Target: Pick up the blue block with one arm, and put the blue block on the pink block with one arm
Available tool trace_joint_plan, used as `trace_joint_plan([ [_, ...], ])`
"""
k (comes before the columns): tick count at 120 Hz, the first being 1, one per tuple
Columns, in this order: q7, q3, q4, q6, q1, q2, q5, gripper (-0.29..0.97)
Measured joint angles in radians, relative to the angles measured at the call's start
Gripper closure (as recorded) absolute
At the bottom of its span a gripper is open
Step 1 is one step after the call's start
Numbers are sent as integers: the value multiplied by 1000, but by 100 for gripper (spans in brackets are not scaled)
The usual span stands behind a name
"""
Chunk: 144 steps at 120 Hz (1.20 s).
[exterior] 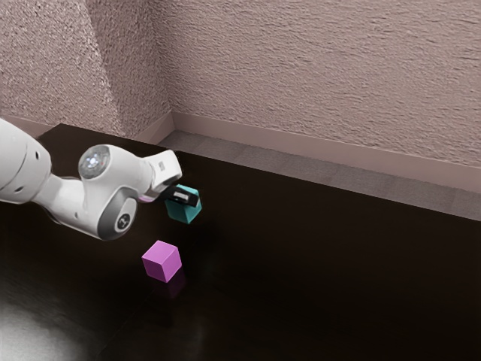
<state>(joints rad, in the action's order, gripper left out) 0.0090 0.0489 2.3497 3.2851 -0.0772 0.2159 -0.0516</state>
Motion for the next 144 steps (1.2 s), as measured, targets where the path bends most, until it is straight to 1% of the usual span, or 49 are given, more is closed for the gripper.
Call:
trace_joint_plan([
  [24,0,-7,114,2,-13,-104,-1,29],
  [50,0,-8,177,4,-41,-157,-28,29],
  [79,0,-9,228,12,-42,-199,-34,29],
  [107,0,-9,235,21,-45,-198,-35,29],
  [144,0,-9,297,42,-47,-225,-36,29],
])
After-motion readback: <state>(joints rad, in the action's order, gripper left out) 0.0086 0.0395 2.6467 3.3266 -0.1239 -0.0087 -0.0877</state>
